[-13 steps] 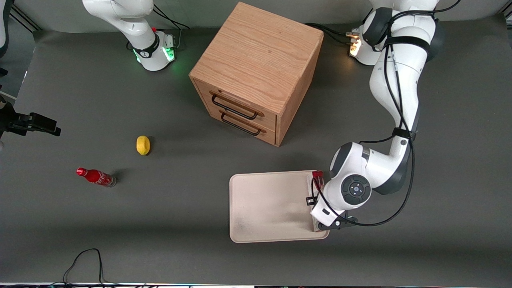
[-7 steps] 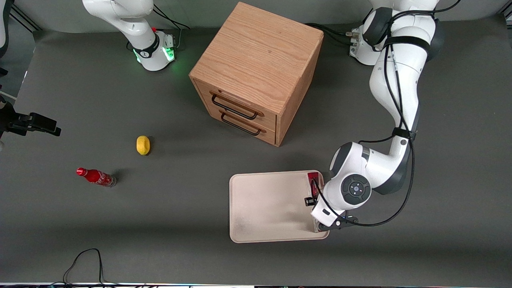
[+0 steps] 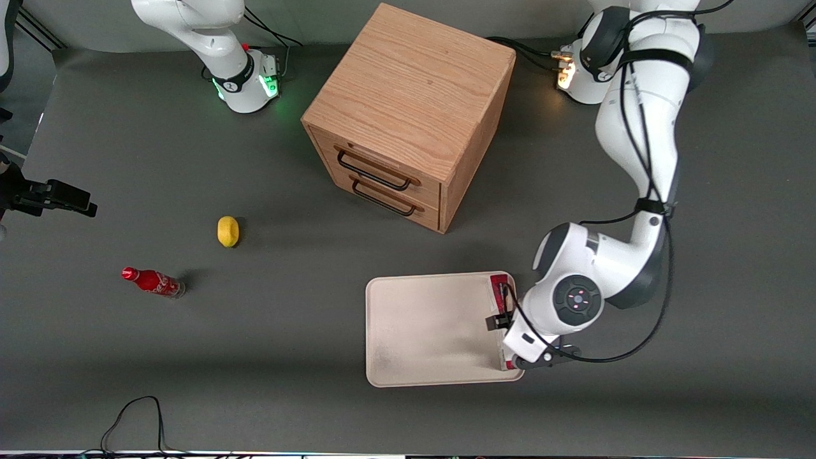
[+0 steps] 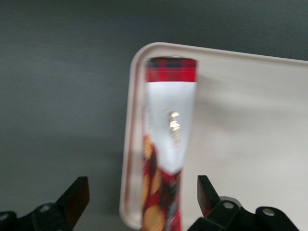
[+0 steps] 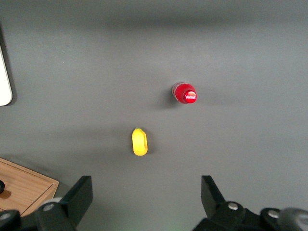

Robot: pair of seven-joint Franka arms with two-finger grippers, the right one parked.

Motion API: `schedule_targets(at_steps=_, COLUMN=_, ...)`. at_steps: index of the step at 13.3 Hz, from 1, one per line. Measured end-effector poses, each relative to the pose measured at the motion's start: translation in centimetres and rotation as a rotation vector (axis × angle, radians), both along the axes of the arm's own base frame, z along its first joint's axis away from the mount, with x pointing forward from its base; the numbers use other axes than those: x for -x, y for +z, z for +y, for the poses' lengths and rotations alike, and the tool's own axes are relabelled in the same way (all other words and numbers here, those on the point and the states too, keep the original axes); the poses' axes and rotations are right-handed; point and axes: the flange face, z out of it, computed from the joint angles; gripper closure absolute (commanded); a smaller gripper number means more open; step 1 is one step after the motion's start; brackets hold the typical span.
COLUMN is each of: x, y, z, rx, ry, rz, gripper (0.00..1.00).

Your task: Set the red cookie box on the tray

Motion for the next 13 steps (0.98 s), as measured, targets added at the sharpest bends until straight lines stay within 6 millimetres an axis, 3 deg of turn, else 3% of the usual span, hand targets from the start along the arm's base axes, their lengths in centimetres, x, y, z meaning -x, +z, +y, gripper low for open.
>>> schedule_targets(at_steps=1, x=-0.1, y=2.4, z=1.8, rx=-0.012, ry=-0.003, rz=0.009, gripper=0.00)
schedule_targets(at_steps=5, x=-0.2, y=12.0, z=13.6, rx=-0.027, ry=0.001, rz=-0.004, gripper=0.00)
schedule_targets(at_steps=7, x=2.3, y=14.6, z=17.6, rx=-0.044, ry=-0.006, rz=-0.021, gripper=0.00)
schedule_targets(at_steps=10, x=7.5, y=17.0, z=23.7, rx=-0.074, ry=-0.040, rz=-0.022, gripper=0.00)
schedule_targets(at_steps=13, x=11.8, y=19.2, z=27.0, rx=-0.107, ry=-0.039, rz=-0.020, gripper=0.00)
